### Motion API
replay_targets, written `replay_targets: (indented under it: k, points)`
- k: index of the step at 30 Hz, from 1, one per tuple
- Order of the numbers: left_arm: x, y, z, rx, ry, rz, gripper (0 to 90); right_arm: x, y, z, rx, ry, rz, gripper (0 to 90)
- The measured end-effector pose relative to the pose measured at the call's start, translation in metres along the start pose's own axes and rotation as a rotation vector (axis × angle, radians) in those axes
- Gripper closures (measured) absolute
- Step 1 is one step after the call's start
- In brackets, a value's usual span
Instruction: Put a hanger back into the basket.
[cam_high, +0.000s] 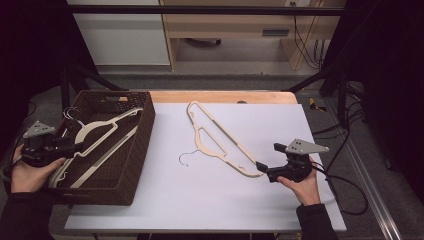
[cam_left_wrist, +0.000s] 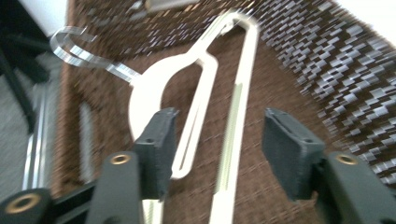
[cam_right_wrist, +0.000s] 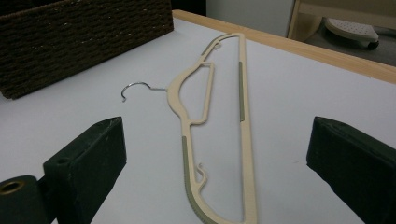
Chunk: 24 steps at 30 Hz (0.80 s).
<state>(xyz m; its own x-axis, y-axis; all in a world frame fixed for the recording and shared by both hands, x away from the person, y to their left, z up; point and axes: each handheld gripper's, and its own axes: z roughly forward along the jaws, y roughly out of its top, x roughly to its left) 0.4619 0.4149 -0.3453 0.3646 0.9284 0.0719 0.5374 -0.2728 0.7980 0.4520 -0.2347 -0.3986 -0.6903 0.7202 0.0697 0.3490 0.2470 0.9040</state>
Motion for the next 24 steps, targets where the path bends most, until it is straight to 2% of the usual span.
replay_targets:
  k: [8, 10, 14, 19, 24]
  points:
    - [-0.034, 0.013, -0.009, -0.138, -0.068, 0.039, 24.1, -0.001, 0.001, 0.000, -0.008, -0.001, 0.005, 5.7]
    - [-0.044, 0.014, -0.009, -0.173, -0.108, 0.043, 20.9, -0.001, 0.001, 0.000, -0.007, -0.002, 0.005, 5.8]
    - [-0.065, 0.015, -0.008, -0.224, -0.160, 0.061, 15.0, 0.000, 0.002, 0.003, -0.003, -0.003, 0.009, 6.0]
    - [-0.096, 0.016, -0.003, -0.271, -0.245, 0.079, 9.4, 0.003, 0.006, 0.005, -0.008, 0.009, -0.001, 6.4]
    - [-0.125, 0.017, 0.006, -0.285, -0.285, 0.109, 7.1, 0.008, 0.010, 0.012, -0.014, 0.011, 0.001, 5.7]
